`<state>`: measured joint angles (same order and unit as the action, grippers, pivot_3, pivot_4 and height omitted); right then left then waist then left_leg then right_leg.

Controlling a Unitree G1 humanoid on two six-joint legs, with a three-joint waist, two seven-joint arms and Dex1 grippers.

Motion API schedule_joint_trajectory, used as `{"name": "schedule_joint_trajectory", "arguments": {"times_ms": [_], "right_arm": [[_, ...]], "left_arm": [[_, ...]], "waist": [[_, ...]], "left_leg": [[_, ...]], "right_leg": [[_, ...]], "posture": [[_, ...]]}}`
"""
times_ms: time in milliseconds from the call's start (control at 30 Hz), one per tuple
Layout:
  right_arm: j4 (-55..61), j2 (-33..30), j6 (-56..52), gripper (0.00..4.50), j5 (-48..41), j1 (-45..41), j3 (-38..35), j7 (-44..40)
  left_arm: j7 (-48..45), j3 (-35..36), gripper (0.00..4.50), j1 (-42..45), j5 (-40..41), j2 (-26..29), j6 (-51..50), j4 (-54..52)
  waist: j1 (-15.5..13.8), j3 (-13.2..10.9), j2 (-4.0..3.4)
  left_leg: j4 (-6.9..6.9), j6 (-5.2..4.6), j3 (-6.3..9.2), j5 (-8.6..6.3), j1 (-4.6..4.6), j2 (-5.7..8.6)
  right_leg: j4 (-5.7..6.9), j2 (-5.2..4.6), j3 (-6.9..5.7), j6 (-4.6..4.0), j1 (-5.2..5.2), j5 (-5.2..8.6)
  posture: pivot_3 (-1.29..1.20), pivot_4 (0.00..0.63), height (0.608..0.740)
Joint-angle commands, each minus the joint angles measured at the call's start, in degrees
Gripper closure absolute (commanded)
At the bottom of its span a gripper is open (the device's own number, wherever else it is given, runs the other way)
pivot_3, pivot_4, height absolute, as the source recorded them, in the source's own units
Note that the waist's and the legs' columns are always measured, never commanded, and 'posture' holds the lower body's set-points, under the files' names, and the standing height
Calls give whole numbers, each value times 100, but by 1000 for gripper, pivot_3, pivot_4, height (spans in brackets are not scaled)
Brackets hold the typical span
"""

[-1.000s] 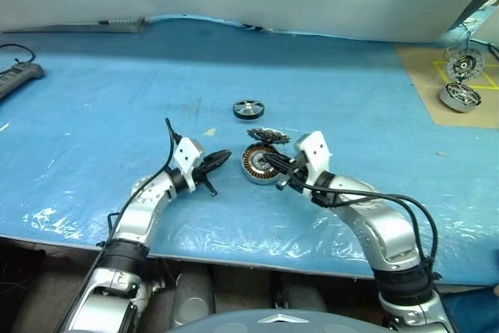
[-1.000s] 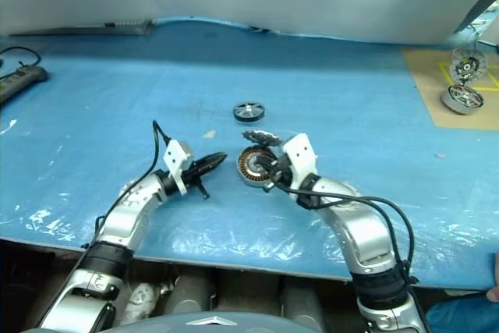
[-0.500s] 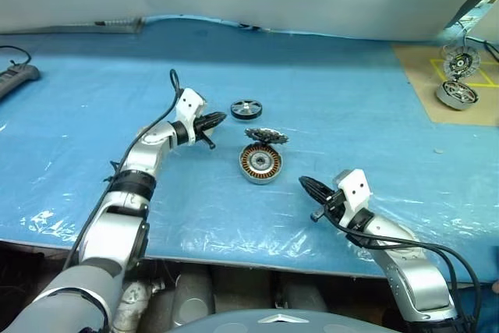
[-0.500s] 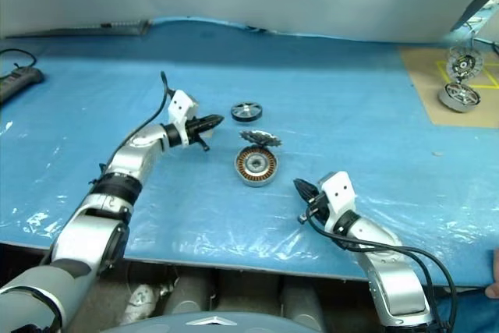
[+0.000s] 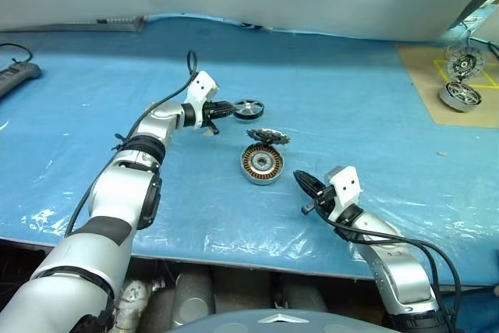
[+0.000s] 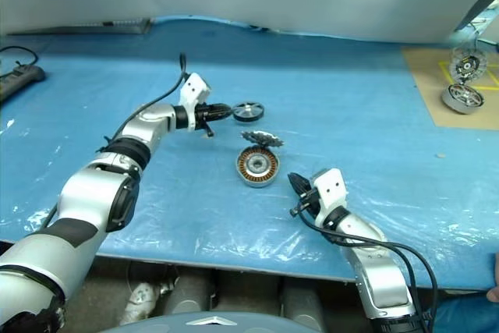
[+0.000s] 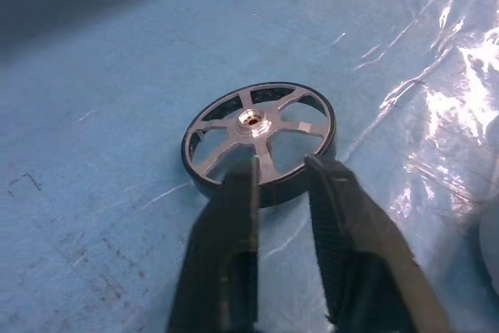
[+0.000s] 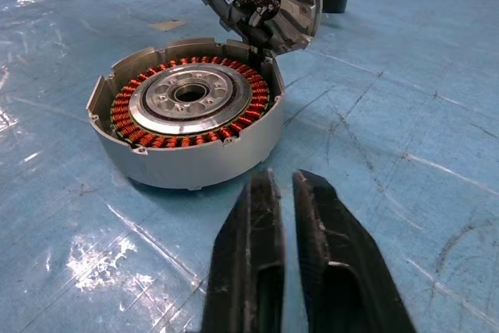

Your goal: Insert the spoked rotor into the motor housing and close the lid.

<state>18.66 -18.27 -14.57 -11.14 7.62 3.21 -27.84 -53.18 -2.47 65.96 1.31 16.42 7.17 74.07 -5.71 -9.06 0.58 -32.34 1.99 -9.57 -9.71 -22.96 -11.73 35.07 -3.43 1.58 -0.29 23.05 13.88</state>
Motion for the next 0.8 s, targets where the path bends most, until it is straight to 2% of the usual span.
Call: {"name": "schedule_joint_trajectory", "arguments": {"times_ms": [33,100,800], "right_arm": [[19,31,221,2902,95,-102,-42,123],[-28,47,260,2864,145,-116,-28,164],[-55,195,341,2864,230,-169,-46,405]], "left_arm": [[182,70,2258,295,-147,-54,128,80],[246,66,1578,349,-236,-89,145,123],[1113,103,1578,649,-925,-429,-232,404]], "waist": [[-2,0,0],[-2,0,0],[-8,-1,1]], "left_leg": [[-1,0,3,0,-2,0],[-2,0,5,0,-3,1],[0,0,31,0,-15,4]], "right_leg": [[0,0,-2,0,0,0],[0,-1,-4,0,-1,0],[-10,-3,-18,0,-2,-1]], "posture": [[0,150,740],[0,150,740],[0,150,740]]}}
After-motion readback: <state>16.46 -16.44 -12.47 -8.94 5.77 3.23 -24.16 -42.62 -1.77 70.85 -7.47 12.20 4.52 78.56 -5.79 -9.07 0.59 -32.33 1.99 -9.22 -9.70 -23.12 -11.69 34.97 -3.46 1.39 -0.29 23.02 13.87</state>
